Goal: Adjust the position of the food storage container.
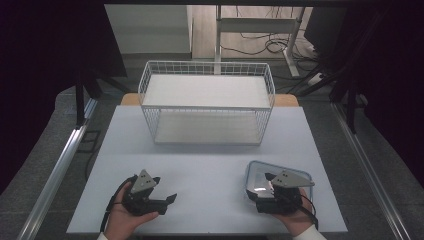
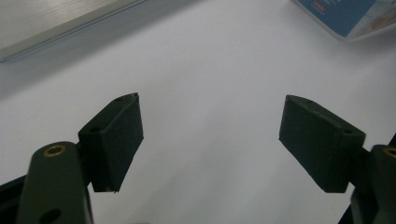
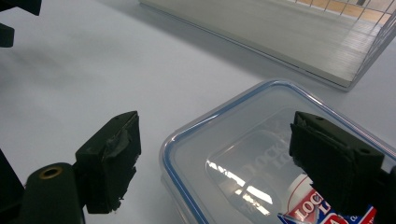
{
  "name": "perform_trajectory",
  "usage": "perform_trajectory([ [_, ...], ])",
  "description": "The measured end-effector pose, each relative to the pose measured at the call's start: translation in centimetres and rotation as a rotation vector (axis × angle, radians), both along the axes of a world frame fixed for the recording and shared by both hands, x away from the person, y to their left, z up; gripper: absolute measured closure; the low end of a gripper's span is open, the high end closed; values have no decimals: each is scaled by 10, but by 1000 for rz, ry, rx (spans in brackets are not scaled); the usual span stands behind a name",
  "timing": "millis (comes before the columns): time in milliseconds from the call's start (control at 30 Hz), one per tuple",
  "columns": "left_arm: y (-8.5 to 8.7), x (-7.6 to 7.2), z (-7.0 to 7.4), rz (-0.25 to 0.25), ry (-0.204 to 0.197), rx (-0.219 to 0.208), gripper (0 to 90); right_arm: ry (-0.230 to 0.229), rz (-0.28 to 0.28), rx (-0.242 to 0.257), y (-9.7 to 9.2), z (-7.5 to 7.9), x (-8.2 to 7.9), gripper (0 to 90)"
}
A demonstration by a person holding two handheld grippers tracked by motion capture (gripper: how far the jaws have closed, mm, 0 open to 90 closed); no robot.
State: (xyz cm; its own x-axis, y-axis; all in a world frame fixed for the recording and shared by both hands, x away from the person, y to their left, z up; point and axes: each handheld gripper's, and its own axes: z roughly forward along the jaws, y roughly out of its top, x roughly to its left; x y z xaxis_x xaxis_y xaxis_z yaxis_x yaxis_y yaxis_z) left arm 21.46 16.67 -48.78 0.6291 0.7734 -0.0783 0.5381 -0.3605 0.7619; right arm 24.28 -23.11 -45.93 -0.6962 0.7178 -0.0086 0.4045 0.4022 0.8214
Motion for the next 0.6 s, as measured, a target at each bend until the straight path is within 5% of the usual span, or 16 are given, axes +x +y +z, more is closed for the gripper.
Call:
perform_trajectory([
  [600,4,0,4,10,-14,-3,212,24,-18,9,-13,9,4,187],
])
